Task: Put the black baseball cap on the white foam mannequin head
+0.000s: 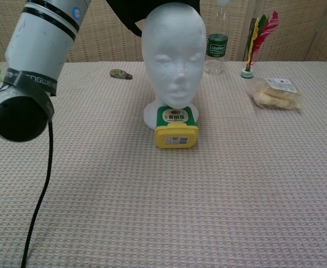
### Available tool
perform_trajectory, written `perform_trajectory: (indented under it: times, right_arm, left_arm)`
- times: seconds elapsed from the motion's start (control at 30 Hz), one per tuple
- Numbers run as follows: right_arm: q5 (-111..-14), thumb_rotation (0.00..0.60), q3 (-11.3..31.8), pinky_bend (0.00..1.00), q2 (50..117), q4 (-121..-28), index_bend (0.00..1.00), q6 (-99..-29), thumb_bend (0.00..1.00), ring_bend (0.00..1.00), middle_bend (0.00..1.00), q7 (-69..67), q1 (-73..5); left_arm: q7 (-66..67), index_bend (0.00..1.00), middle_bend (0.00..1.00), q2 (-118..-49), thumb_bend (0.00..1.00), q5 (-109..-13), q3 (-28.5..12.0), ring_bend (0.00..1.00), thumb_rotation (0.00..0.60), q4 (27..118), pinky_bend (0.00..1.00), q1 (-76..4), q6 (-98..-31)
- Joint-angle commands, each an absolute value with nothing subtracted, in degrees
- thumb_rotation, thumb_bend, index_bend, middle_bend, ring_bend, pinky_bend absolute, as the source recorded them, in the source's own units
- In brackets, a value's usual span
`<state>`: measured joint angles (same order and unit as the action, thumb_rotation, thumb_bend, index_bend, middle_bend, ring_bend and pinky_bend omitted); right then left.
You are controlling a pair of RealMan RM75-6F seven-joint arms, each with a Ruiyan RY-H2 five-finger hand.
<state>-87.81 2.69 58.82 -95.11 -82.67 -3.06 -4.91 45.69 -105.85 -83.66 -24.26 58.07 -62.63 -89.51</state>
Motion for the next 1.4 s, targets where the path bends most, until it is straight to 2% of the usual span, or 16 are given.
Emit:
perform_trajectory:
  times: [0.03, 0.27, 0.73, 1.13, 1.33, 1.4]
  right_arm:
    - [-87.83, 0.600, 2.57, 0.00, 58.76, -95.17, 0.00, -82.44, 0.27, 0.00, 0.00, -3.33, -5.03]
    - [-90.30, 0.600, 1.74, 0.00, 58.39, -94.58, 0.00, -83.97, 0.27, 0.00, 0.00, -5.42, -4.62]
    - [-93.52, 0.600, 0.58, 0.00, 58.10, -94.71, 0.00, -87.32, 0.27, 0.00, 0.00, -6.19, -3.26]
    - [-95.20, 0.600, 0.19, 0.00, 57.96, -94.50, 0.00, -90.76, 0.27, 0.00, 0.00, -6.99, -1.81]
    - [-95.20, 0.600, 0.24, 0.00, 57.65, -94.39, 0.00, -91.31, 0.28, 0.00, 0.00, -7.74, -1.54]
    - [-94.99, 0.600, 0.35, 0.00, 57.59, -94.35, 0.00, -91.37, 0.28, 0.00, 0.00, -7.92, -1.50]
  left_arm:
    - [50.89, 0.60, 0.62, -104.71, 0.39, -83.69, -24.59, 0.50, 0.600, 63.90, 0.64, -62.64, -89.98]
    - [58.94, 0.60, 0.62, -103.89, 0.39, -85.05, -23.18, 0.50, 0.600, 72.37, 0.64, -60.50, -92.64]
    - [65.06, 0.60, 0.62, -107.39, 0.39, -89.17, -18.57, 0.50, 0.600, 79.18, 0.64, -55.16, -97.96]
    - [62.85, 0.59, 0.62, -114.50, 0.39, -90.41, -15.57, 0.50, 0.600, 73.72, 0.64, -51.62, -97.77]
    - [60.82, 0.57, 0.61, -116.29, 0.39, -91.74, -15.99, 0.50, 0.600, 69.71, 0.64, -51.73, -96.64]
    - [61.00, 0.54, 0.57, -116.43, 0.39, -92.15, -16.18, 0.48, 0.600, 69.29, 0.63, -51.56, -96.49]
